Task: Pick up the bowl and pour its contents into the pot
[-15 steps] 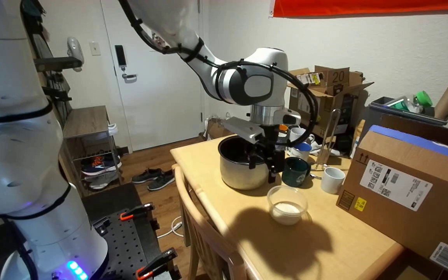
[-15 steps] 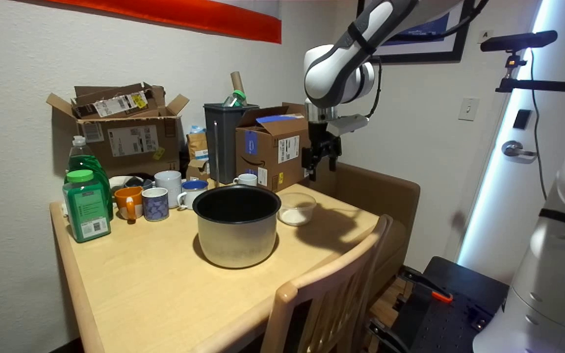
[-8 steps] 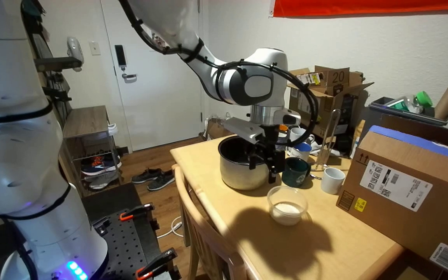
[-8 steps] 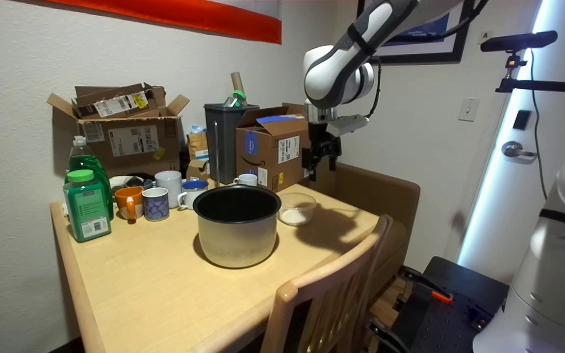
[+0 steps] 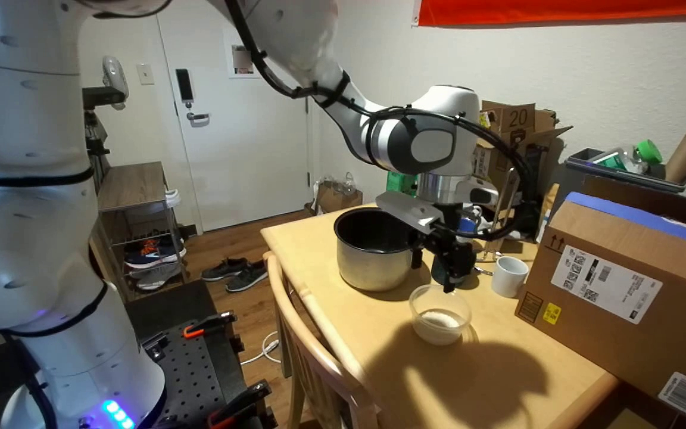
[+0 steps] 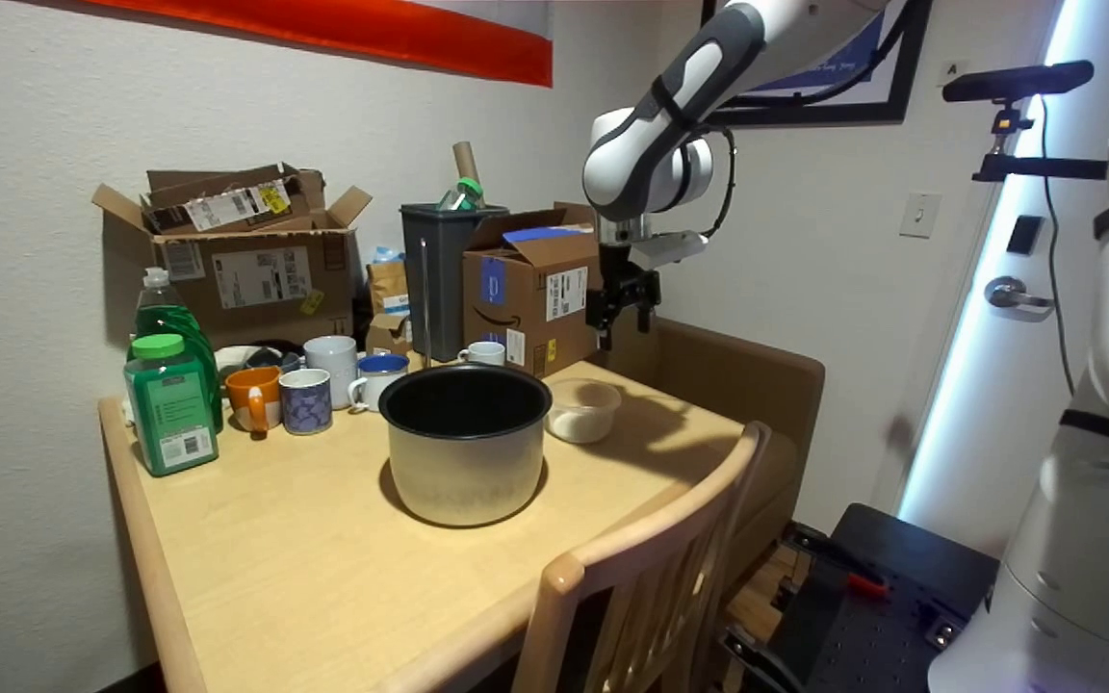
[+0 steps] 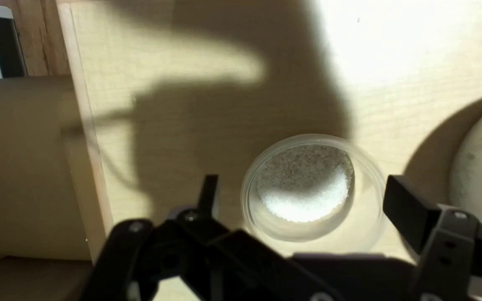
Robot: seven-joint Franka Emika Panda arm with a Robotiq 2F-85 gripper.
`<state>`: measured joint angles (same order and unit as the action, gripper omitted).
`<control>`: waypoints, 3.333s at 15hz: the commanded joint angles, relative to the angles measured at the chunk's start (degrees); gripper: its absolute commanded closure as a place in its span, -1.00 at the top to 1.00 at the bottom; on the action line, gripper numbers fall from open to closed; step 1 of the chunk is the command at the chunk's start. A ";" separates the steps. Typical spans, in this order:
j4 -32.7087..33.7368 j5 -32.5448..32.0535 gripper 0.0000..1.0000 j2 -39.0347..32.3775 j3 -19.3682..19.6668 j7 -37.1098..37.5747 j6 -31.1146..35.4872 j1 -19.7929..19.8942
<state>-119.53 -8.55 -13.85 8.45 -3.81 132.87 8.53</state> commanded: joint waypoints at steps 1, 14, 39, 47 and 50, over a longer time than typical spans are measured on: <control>5.76 2.73 1.00 -6.63 -0.63 -7.22 2.62 2.30; 16.24 7.88 1.00 -23.16 -5.98 -19.16 11.54 9.29; 18.51 5.41 -0.93 -23.72 -5.83 -19.06 9.35 9.98; 18.36 4.58 -0.93 -21.47 -6.04 -19.81 7.95 10.35; 18.36 4.90 -0.93 -20.38 -6.28 -20.72 6.50 10.37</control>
<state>-100.38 -3.95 -37.12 2.31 -22.44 142.43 18.88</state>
